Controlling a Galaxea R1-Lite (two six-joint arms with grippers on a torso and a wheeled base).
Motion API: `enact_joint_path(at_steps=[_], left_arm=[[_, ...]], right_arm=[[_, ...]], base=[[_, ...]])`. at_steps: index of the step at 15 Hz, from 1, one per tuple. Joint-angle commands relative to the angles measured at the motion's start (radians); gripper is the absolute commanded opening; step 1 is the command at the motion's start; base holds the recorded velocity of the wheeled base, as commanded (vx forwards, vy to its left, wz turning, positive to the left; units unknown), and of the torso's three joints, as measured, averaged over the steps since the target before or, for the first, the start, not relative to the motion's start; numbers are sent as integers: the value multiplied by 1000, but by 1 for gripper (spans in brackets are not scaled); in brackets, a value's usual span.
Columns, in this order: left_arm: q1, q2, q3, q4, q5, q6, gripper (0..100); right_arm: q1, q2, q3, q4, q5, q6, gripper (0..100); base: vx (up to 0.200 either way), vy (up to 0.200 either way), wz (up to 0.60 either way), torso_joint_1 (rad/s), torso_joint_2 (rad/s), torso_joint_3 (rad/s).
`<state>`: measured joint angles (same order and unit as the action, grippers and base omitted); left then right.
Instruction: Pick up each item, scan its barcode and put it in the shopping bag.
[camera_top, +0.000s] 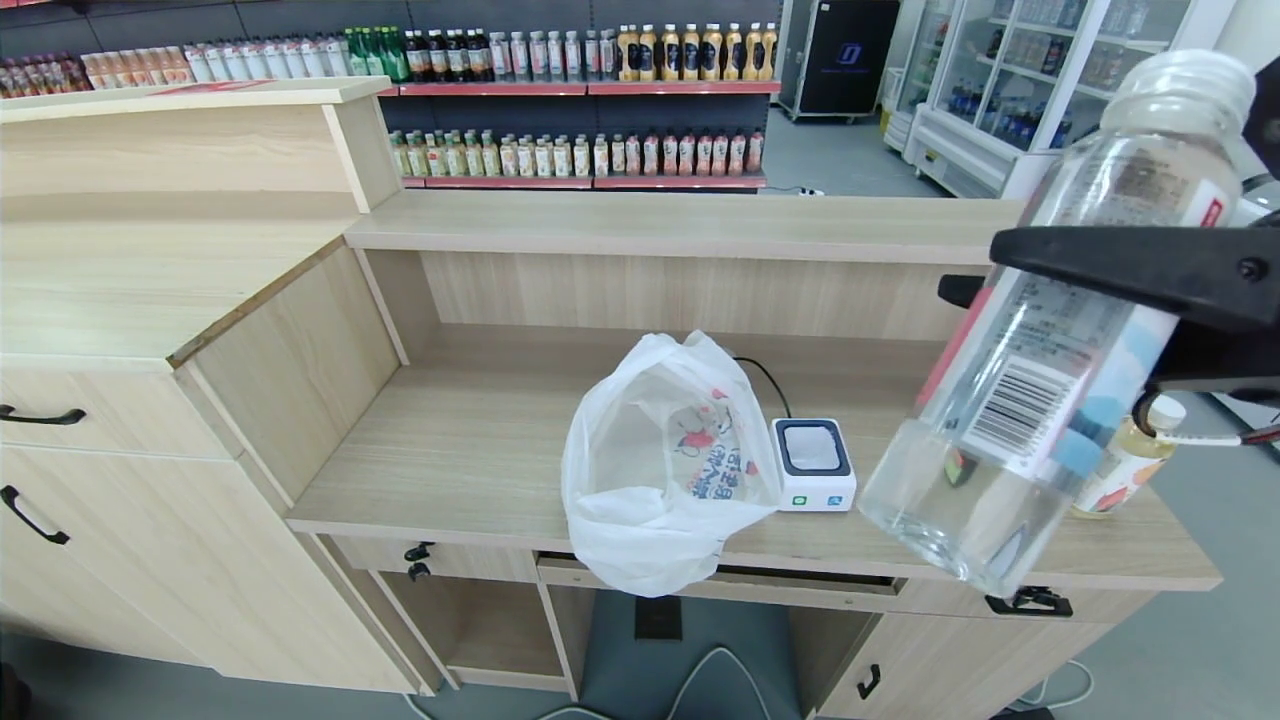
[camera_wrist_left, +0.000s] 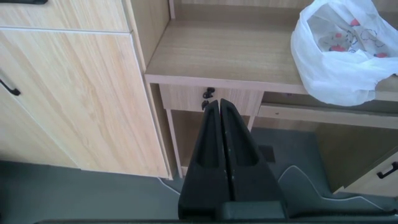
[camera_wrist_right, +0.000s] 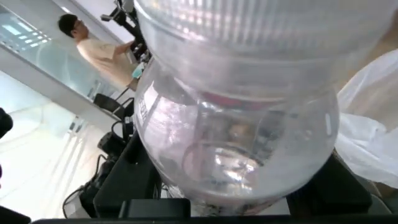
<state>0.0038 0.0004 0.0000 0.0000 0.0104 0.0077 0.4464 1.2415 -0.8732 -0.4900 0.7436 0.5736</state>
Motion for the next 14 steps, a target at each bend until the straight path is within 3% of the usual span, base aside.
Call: enact_joint_path(at_steps=[1,7,14], left_arm=[[1,0,0,0,0,0,0],[1,0,0,0,0,0,0],[1,0,0,0,0,0,0]], right_arm=[[6,-24,-9,1,5,5,0],[14,-59,-3,-1,177,-1,0],[41,-51,23,-5,189,-78,0]], base=[[0,0,0,0,0,0],[0,0,0,0,0,0],[0,0,0,0,0,0]])
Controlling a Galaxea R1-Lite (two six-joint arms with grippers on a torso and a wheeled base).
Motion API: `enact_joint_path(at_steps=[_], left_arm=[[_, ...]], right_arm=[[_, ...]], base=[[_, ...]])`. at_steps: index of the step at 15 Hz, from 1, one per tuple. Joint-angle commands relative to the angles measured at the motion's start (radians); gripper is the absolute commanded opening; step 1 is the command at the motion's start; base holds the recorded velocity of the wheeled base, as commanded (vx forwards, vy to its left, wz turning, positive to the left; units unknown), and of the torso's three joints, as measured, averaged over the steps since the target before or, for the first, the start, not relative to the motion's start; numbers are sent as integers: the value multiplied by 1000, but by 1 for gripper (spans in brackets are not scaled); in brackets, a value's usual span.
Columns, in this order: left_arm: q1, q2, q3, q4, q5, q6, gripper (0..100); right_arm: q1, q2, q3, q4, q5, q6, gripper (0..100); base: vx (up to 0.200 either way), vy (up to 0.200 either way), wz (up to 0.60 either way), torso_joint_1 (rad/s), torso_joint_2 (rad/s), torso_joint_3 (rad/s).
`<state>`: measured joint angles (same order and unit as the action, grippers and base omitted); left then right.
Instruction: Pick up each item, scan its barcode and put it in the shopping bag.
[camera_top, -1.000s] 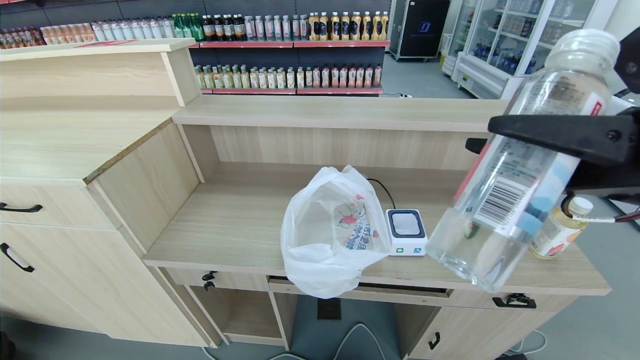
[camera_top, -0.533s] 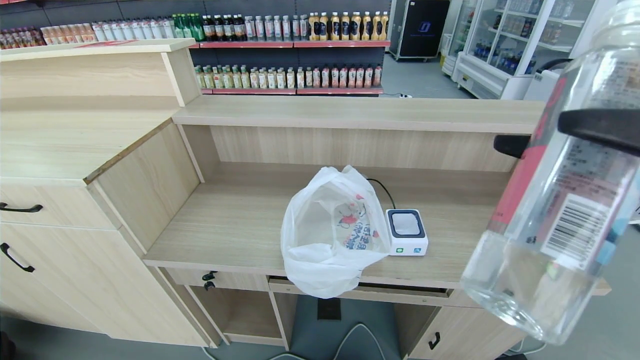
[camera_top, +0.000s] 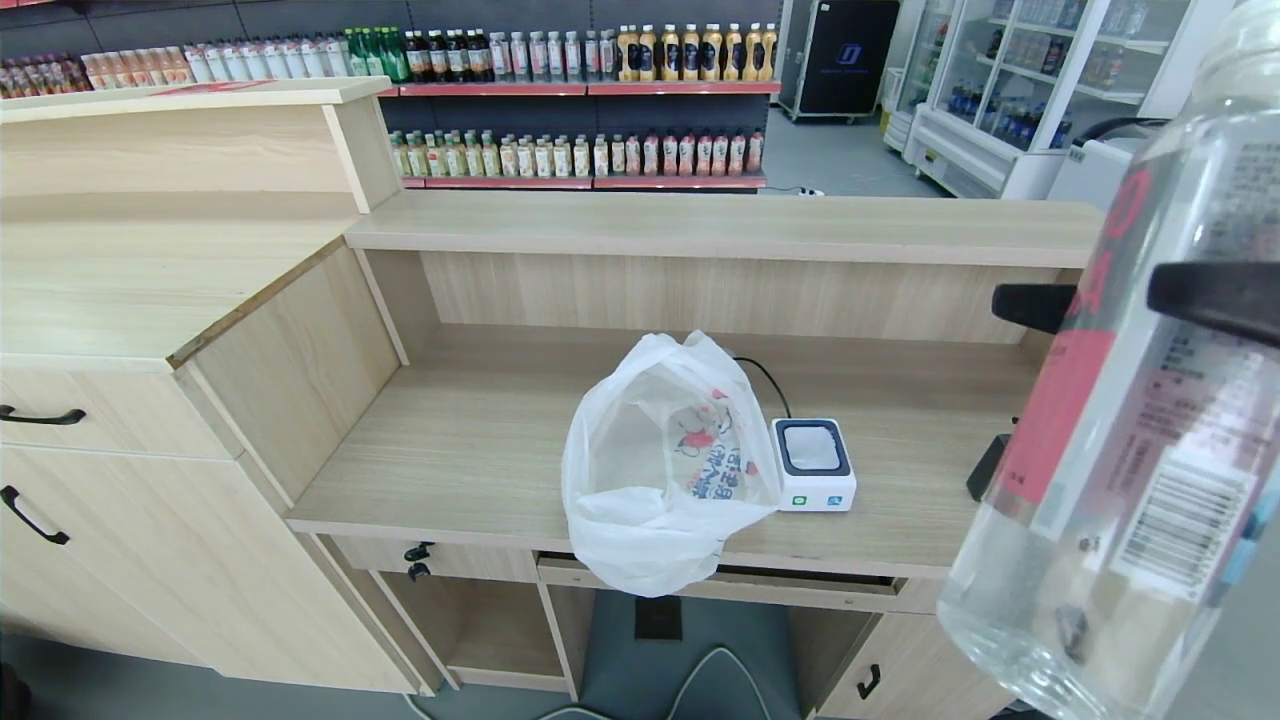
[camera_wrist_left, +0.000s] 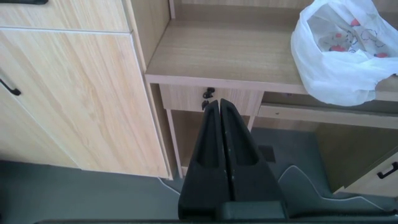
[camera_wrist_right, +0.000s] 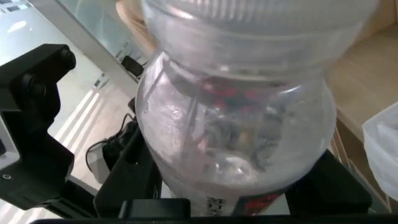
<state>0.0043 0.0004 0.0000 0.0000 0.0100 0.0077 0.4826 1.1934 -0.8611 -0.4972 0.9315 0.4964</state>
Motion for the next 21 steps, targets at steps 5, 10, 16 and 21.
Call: enact_joint_path(at_steps=[5,10,16,21], left_arm=[[0,0,0,0,1,0,0],[0,0,0,0,1,0,0],[0,0,0,0,1,0,0],[0,0,0,0,1,0,0]], right_arm=[[5,-44,34,8,50,2,0],[-1,-69,51,14,49,8,0],[-10,-66,62,14,46,7,0],[-16,-60,60,12,43,4,0]], base=[[0,0,0,0,0,0],[0,0,0,0,0,0],[0,0,0,0,0,0],[0,0,0,0,0,0]])
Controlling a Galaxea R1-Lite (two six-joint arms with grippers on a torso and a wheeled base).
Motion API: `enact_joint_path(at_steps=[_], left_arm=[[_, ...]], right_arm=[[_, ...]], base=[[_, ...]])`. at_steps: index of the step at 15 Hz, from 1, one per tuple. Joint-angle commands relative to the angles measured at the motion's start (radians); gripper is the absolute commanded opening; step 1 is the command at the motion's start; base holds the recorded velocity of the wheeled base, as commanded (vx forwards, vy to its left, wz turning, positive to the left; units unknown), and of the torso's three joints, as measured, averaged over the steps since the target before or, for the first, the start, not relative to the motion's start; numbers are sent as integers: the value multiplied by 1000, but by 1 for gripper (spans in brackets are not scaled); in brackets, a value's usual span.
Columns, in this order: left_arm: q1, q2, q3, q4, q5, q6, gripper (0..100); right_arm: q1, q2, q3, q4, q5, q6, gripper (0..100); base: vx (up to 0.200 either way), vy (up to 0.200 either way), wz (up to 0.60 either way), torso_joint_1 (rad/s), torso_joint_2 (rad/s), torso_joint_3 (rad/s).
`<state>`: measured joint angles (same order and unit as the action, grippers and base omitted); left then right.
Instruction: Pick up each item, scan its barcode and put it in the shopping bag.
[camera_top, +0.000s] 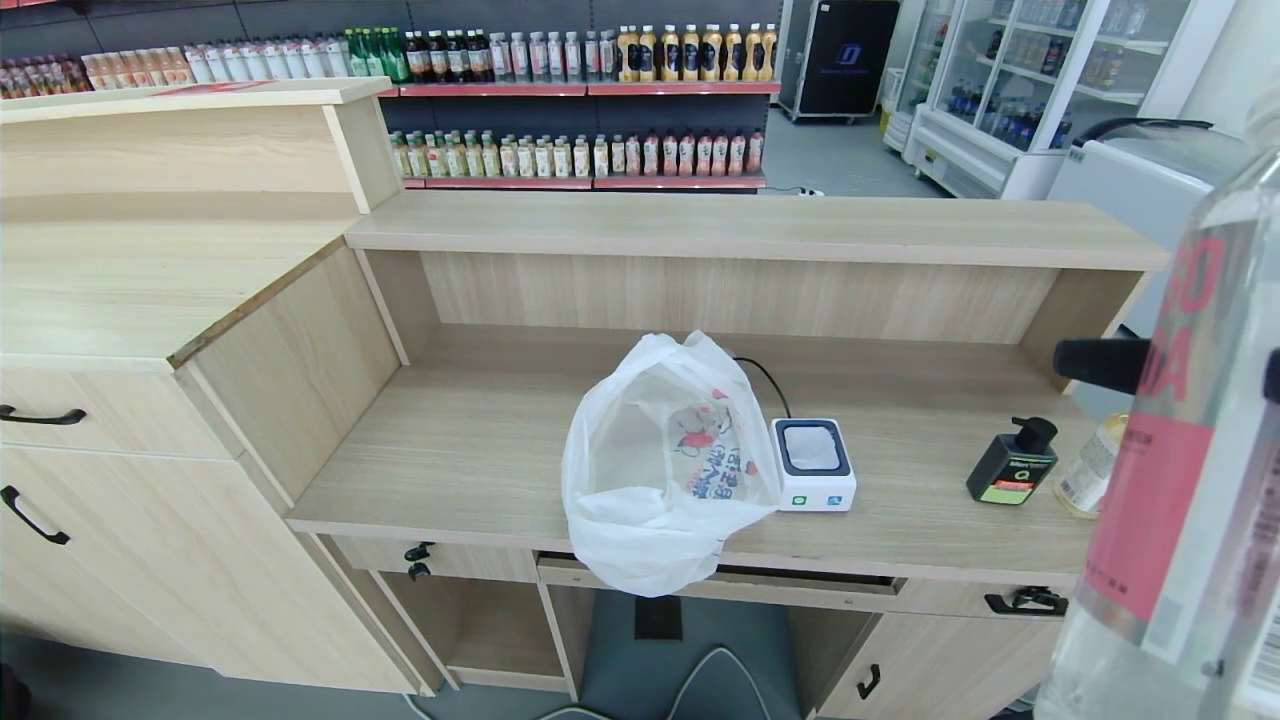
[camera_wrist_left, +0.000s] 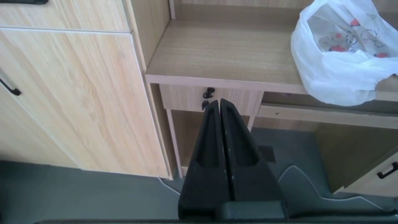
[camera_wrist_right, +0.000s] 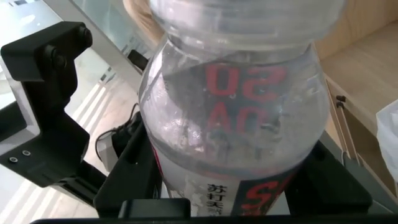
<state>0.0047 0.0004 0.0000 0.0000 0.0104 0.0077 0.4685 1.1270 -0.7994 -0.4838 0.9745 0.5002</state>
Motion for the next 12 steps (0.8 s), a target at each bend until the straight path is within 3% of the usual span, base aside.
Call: enact_joint_path(at_steps=[1,4,7,10,12], left_arm=[[0,0,0,0,0,0,0],[0,0,0,0,0,0,0],[0,0,0,0,0,0,0],[0,0,0,0,0,0,0],[0,0,0,0,0,0,0]], right_arm=[[-4,10,-1,-1,0,-2,0],[-44,45,-1,-6,-53,-48,0],[-139,181,-9,-10,-385,-252,0],[-324,266,-1,-98,-477,-298,0],[-427,326,0,-137,-666,-330,0]], base=[[0,0,0,0,0,0],[0,0,0,0,0,0],[0,0,0,0,0,0],[0,0,0,0,0,0],[0,0,0,0,0,0]])
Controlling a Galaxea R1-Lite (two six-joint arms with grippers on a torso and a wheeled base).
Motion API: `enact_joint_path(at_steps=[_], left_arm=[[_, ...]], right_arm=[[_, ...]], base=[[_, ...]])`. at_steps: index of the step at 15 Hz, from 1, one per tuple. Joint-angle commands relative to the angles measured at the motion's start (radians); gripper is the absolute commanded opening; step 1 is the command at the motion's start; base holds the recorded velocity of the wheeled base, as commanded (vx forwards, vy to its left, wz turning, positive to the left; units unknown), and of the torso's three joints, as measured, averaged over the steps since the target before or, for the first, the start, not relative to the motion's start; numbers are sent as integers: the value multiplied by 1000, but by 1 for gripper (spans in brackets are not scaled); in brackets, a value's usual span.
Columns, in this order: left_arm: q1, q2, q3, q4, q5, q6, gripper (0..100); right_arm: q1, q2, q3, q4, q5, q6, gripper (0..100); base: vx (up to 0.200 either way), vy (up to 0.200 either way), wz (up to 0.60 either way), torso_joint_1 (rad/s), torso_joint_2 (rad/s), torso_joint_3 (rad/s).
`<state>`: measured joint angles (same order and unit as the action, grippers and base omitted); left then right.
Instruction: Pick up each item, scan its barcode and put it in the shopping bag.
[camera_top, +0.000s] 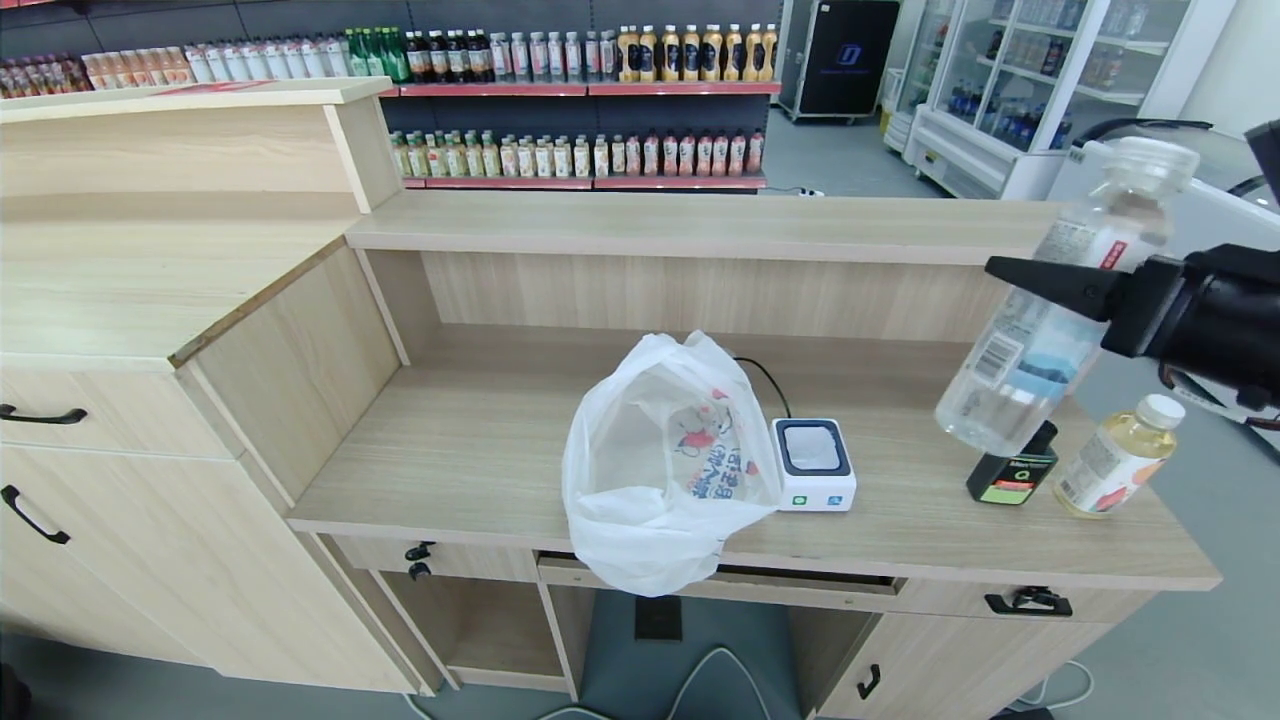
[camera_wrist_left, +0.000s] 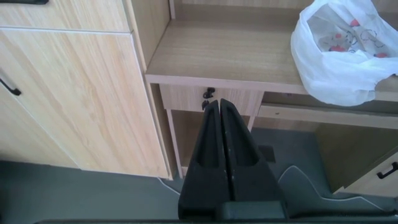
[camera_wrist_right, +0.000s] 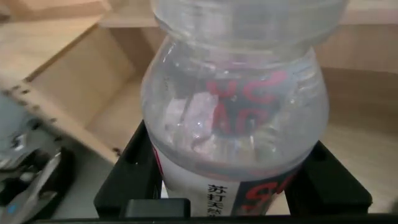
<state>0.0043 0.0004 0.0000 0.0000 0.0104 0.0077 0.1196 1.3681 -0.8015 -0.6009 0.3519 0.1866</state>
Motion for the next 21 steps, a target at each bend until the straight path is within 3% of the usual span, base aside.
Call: enact_joint_path(at_steps=[1,3,6,9,13,14,17,21], left_arm=[[0,0,0,0,0,0,0],[0,0,0,0,0,0,0],[0,0,0,0,0,0,0],[0,0,0,0,0,0,0],[0,0,0,0,0,0,0],[0,0,0,0,0,0,0],[0,0,0,0,0,0,0],[0,0,0,0,0,0,0]], right_arm=[[-136,123,2,-33,-129,-70,0],[-189,158,19,-37,-203,-144,0],[-189,247,125,-246,-246,-397,0],[-193,278,142,-264,-304,-628,0],[-193,284,146,-312,-306,-773,0],[-193,289,151,-384,-307,-862,0],[-207,286,162,-405,-303,-895,0],[-176,281,166,-427,-300,-957,0]], base=[[0,0,0,0,0,0],[0,0,0,0,0,0],[0,0,0,0,0,0],[0,0,0,0,0,0],[0,0,0,0,0,0],[0,0,0,0,0,0],[0,0,0,0,0,0],[0,0,600,4,4,4]])
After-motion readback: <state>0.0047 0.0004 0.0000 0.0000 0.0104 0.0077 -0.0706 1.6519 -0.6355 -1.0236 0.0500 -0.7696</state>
